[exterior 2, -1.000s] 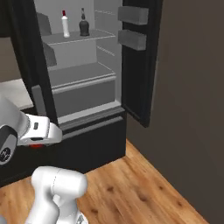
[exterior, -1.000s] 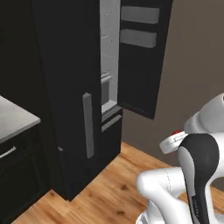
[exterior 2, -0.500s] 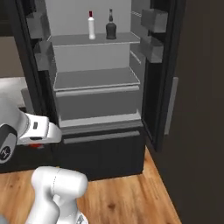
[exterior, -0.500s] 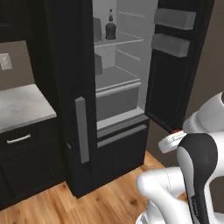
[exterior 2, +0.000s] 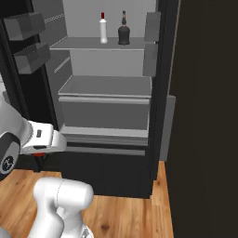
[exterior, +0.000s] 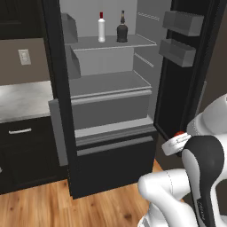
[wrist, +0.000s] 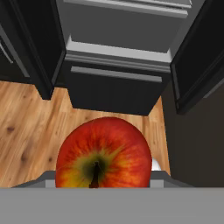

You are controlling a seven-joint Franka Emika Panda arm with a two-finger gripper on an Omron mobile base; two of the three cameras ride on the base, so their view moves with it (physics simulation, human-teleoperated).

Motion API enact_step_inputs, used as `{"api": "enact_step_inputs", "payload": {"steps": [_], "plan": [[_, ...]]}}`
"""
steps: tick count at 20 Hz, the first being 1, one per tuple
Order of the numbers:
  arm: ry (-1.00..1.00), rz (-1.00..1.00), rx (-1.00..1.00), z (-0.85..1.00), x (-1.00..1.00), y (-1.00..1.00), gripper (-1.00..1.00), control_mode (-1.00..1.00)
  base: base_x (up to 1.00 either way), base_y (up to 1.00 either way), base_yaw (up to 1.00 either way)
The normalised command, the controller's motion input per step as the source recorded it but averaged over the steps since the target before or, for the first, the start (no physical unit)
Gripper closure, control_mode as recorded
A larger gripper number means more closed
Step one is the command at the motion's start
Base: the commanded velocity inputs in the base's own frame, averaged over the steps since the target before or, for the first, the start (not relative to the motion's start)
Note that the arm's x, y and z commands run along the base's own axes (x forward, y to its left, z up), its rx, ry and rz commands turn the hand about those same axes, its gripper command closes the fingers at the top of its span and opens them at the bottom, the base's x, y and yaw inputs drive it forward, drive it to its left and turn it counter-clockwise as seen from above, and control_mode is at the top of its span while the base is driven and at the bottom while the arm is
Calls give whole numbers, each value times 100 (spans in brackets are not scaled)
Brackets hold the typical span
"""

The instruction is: Place the liquors on the top shelf of the fridge to keep them out of children's reach, and place the apple on lower shelves for easy access.

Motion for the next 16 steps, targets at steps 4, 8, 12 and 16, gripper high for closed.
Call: {"api": "enact_step_inputs", "payload": {"steps": [4, 8, 12, 16], "plan": [[0, 0, 0, 0, 0, 0, 100, 100, 57, -14, 12], [0, 0, 0, 0, 0, 0, 100, 100, 67, 0, 0], [0, 0, 0, 0, 0, 0, 100, 100, 76, 0, 0], [0, 0, 0, 0, 0, 0, 100, 100, 76, 0, 0]]}}
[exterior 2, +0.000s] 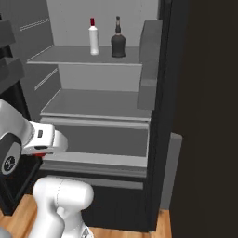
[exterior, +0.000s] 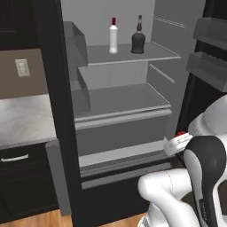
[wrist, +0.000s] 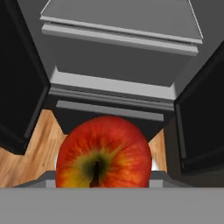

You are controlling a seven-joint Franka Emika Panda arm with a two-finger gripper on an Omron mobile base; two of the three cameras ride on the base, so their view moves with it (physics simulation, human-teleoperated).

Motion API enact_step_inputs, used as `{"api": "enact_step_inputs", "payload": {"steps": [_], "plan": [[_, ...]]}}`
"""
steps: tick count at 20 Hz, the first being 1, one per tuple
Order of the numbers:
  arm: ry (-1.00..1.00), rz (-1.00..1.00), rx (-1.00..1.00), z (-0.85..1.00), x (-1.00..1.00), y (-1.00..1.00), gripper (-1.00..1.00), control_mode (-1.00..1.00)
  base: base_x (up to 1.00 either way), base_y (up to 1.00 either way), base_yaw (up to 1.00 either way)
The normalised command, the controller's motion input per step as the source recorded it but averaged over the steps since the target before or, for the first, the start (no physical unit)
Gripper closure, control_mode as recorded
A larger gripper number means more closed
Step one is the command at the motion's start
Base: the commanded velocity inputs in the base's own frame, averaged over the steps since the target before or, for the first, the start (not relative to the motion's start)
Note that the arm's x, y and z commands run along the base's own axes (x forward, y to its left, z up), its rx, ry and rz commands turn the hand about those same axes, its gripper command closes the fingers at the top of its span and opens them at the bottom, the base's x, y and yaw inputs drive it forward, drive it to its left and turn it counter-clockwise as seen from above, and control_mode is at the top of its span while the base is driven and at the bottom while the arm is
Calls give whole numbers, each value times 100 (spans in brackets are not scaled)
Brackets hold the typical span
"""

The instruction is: Place the liquors on the top shelf of the fridge to keep them out of children's reach, and place the apple on lower shelves for easy access.

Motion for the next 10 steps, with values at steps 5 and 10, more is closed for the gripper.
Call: {"api": "enact_step_inputs", "payload": {"steps": [5, 10], "plan": [[0, 0, 0, 0, 0, 0, 100, 100, 71, 0, 0], [0, 0, 0, 0, 0, 0, 100, 100, 60, -6, 0]]}}
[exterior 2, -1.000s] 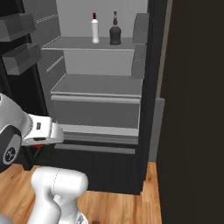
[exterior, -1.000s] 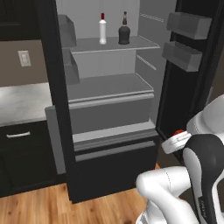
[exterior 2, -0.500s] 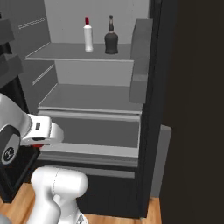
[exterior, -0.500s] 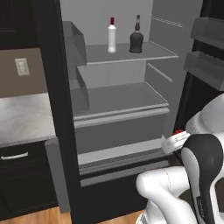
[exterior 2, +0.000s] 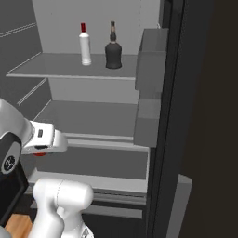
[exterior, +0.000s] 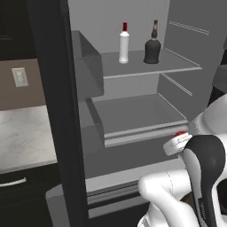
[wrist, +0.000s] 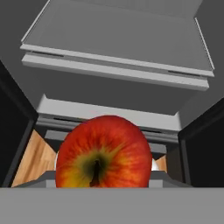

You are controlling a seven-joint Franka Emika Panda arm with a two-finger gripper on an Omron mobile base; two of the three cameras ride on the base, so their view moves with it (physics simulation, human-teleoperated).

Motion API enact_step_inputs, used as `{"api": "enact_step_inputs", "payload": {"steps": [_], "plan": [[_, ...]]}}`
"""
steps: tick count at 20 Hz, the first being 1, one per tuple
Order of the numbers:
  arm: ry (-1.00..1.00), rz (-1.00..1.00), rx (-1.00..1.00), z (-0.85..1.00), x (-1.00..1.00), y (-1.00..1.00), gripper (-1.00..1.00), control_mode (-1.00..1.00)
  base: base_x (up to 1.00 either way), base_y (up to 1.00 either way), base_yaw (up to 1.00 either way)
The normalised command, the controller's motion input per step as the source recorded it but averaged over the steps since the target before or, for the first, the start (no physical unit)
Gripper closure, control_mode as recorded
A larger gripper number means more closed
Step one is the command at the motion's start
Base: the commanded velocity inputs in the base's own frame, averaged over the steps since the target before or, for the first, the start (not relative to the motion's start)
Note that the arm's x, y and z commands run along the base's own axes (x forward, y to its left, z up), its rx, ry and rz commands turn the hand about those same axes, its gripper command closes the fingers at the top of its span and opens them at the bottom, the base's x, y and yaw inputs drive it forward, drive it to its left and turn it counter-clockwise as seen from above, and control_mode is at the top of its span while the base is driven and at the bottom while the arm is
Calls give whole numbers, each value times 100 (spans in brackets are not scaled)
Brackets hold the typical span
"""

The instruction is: Place the liquors on the top shelf of the fridge to keep them out of children's reach, and place the apple on lower shelves for easy access.

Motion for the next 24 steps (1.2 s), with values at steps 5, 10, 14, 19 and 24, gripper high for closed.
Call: {"api": "enact_step_inputs", "payload": {"steps": [5, 10, 14, 19, 24], "plan": [[-6, 0, 4, -19, 63, -11, 100, -100, 0, 0, 0], [-5, 0, 3, -25, 65, -10, 100, -100, 0, 0, 0], [-1, 0, 0, -32, 72, -1, 100, -100, 0, 0, 0], [0, 0, 0, -47, 84, 0, 100, -100, 0, 0, 0], [0, 0, 0, -57, 75, -1, 100, -100, 0, 0, 0]]}}
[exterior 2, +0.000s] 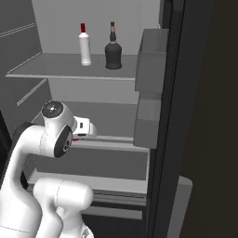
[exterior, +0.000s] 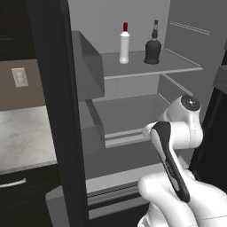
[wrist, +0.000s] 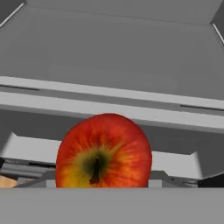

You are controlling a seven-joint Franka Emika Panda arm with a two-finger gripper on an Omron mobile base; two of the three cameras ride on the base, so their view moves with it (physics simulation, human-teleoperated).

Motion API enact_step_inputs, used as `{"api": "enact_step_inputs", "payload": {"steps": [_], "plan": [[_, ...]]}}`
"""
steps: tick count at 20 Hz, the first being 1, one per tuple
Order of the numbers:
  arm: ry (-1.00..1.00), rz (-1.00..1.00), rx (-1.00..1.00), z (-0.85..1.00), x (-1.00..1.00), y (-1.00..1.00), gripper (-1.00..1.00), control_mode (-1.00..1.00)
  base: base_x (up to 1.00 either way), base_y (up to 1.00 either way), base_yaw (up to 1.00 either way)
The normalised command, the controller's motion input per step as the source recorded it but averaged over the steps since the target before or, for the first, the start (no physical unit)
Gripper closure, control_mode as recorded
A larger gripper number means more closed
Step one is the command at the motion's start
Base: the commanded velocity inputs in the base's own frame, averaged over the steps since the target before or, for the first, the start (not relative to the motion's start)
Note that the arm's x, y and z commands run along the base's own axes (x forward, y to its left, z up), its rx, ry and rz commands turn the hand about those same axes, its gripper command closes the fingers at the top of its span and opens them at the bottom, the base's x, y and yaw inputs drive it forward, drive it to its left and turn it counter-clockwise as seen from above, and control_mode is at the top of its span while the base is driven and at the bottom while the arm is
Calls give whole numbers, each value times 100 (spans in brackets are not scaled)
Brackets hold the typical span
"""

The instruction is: Place the liquors on the top shelf of the fridge to keep them out of children's reach, and place the apple on lower shelves for easy access.

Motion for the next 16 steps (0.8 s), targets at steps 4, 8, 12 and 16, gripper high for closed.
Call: {"api": "enact_step_inputs", "payload": {"steps": [4, 8, 12, 16], "plan": [[0, 0, 0, -33, 79, 0, 100, -100, 0, 0, 0], [0, 0, 0, -10, 76, 0, 100, -100, 0, 0, 0], [0, 0, 0, -11, 74, 0, 100, -100, 0, 0, 0], [2, 0, 1, -12, 74, 0, 100, -100, 0, 0, 0]]}}
